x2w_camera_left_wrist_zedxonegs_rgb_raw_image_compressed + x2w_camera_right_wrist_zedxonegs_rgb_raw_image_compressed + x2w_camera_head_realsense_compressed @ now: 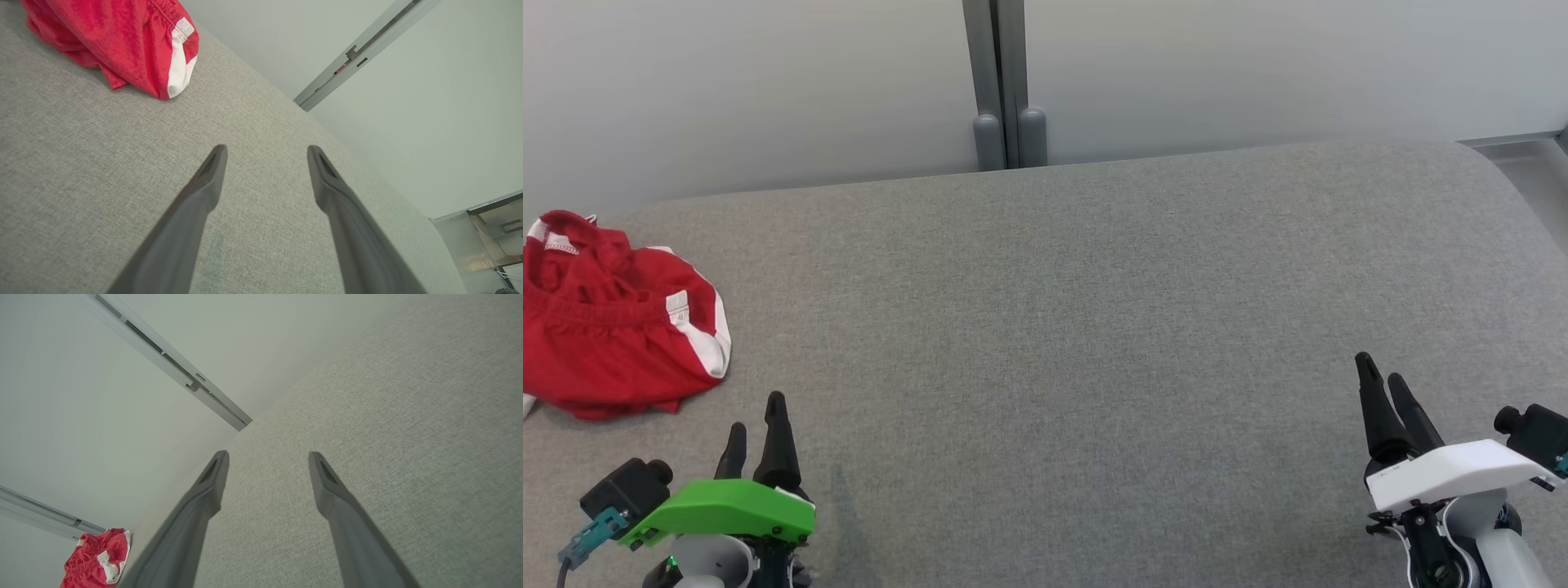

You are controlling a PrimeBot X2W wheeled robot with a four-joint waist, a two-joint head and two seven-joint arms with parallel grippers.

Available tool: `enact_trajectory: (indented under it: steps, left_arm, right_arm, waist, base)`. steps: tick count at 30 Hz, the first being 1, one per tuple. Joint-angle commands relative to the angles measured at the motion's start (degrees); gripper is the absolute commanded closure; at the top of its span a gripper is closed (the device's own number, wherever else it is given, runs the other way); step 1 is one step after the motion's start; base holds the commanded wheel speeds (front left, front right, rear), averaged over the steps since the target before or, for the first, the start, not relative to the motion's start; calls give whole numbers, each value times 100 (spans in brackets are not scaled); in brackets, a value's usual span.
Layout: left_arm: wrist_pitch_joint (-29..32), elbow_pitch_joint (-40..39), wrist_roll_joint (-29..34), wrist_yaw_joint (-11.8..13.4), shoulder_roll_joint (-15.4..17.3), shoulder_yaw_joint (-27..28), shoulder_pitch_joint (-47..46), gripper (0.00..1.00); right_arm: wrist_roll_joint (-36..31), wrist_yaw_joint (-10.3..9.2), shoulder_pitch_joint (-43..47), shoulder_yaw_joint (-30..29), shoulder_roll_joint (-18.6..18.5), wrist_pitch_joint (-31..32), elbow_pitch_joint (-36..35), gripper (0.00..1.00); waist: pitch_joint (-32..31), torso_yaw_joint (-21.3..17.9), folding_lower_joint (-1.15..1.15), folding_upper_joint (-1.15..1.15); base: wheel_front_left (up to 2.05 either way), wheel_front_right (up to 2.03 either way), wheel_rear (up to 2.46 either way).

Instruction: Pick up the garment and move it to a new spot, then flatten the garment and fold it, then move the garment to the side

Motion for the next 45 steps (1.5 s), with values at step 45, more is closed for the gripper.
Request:
enact_trajectory:
  steps: [45]
  left_arm:
    - [-766, 86, 3089, 420, 353, -672, -54, 0]
  right_arm:
    - [-3416, 2, -29, 165, 62, -768, -90, 0]
  waist:
    - [-25, -19, 0, 0]
  base:
    - [0, 0, 0]
